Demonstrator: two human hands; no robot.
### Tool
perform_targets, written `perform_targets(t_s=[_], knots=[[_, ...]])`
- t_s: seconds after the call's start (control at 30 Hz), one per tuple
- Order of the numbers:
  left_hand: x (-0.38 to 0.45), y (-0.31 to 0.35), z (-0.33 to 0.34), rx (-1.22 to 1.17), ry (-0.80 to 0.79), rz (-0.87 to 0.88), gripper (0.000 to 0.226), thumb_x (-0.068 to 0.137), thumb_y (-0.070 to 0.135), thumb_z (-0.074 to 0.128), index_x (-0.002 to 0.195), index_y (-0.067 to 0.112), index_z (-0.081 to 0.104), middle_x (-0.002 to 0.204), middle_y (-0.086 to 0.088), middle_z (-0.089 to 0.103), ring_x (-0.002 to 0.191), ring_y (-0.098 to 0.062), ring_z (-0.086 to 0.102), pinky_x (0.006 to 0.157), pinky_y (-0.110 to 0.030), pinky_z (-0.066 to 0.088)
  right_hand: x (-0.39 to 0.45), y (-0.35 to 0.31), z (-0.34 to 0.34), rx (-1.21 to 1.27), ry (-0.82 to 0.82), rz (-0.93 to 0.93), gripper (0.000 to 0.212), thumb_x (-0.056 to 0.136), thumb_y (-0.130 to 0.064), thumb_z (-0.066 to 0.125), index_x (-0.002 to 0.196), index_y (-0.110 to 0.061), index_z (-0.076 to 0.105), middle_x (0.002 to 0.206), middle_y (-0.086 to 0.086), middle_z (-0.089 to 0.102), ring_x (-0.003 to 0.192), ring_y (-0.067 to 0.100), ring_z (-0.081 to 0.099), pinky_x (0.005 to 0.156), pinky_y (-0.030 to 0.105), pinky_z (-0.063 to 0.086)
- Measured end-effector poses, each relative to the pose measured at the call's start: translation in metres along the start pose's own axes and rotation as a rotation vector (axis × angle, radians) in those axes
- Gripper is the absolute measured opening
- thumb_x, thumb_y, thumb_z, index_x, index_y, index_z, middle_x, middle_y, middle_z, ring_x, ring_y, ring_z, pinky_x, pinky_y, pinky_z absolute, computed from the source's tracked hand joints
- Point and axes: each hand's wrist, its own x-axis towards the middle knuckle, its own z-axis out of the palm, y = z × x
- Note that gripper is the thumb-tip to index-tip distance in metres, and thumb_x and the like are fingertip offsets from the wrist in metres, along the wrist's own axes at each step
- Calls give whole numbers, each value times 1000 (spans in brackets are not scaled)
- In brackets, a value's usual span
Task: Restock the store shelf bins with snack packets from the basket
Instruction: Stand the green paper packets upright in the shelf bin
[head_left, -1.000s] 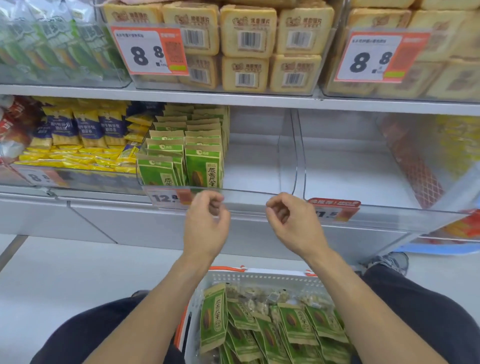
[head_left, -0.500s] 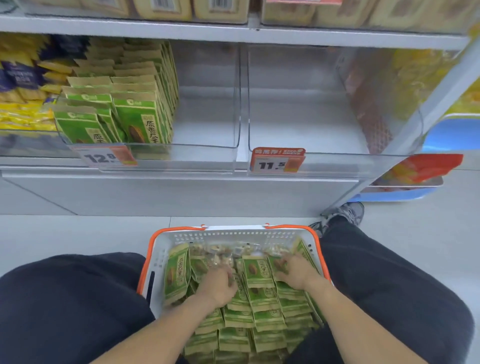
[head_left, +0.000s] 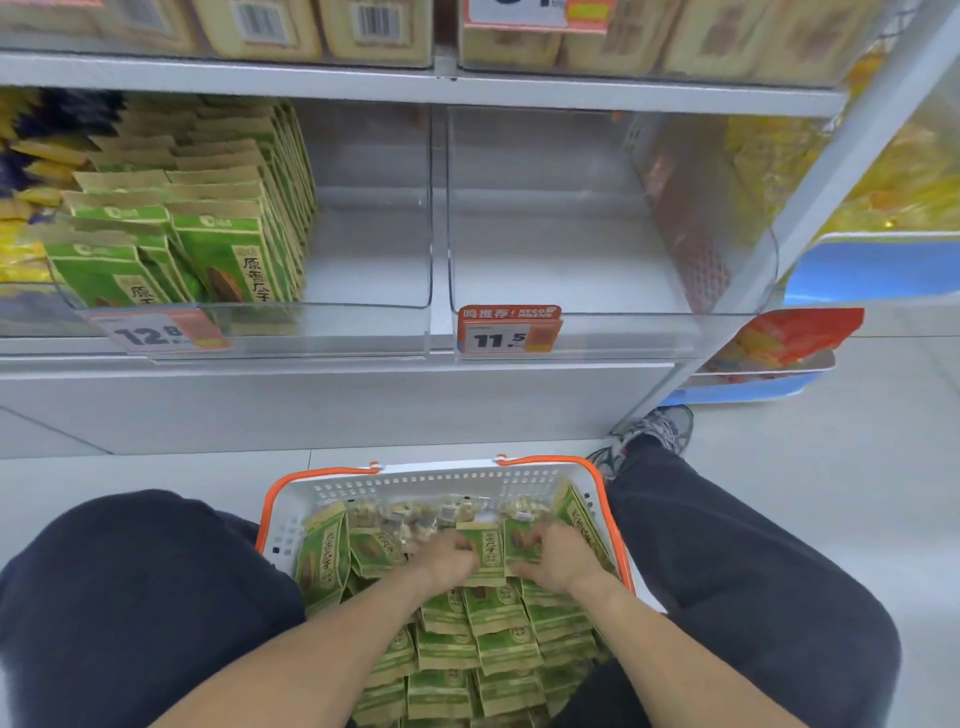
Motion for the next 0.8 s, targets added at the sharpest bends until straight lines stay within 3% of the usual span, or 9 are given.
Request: perform_targets(t_s=[0.1,0.17,0.3,0.4,0.5,0.57,0.63,0.73,0.8], knots=[[5,-4,-2,-90,92,-44,24,96,19,60,120,14,62,127,-3,57,109,-16,54,102,-29,41,0,1,-1,10,-29,-2,60,76,-58,77,121,-20,64,128,0,61,117,20,57,97,29,46],[11,-8,-4,-193,141,-78,14,91,14,67,103,20,61,120,-4,61,100,-18,62,99,-38,51,1,2,-3,33,-66,0,64,69,-56,83,121,-23,65,131,-2,59,121,20,56,101,30,45],[17,-13,-7,-316,193,-162,31,83,-6,69,93,20,57,114,-7,58,88,-17,65,77,-35,62,6,2,-3,35,-86,-19,56,71,-43,87,119,-21,69,132,-1,62,120,19,58,101,28,44],[20,-14,-8,-320,205,-200,37,79,-11,69,90,22,56,116,-7,58,94,-20,65,78,-34,61,7,-1,-4,75,-87,-34,34,79,-40,82,106,-22,74,126,-3,67,113,17,62,102,30,47],[22,-15,-11,-330,157,-245,51,76,-16,68,116,15,59,124,-8,54,109,-27,61,88,-38,59,7,-6,-8,160,-18,-8,15,89,-34,73,94,-20,76,111,-3,73,93,11,64,97,30,51],[21,-17,-12,-292,102,-265,67,77,-17,66,137,10,49,135,-10,51,101,-23,65,82,-34,61,5,-9,-13,208,59,8,14,92,-31,70,86,-20,74,102,-1,74,84,9,61,85,23,48],[18,-17,-12,-326,42,-277,73,79,-16,66,143,10,44,139,-12,50,90,-19,67,78,-33,62,3,-11,-15,252,45,-21,14,91,-30,72,78,-25,71,94,-3,72,82,7,59,81,21,44],[15,-15,-11,-516,-20,-297,69,83,-12,66,144,5,40,132,-15,53,92,-23,65,76,-30,62,-3,-16,-10,260,-87,-102,8,83,-32,79,79,-29,73,94,-9,71,93,6,60,98,28,46],[14,-13,-11,-623,-35,-319,50,91,-5,61,138,1,44,115,-16,63,89,-25,68,73,-32,62,-6,-16,-6,219,-104,-118,11,78,-34,83,81,-32,73,107,-8,72,104,11,62,106,33,44]])
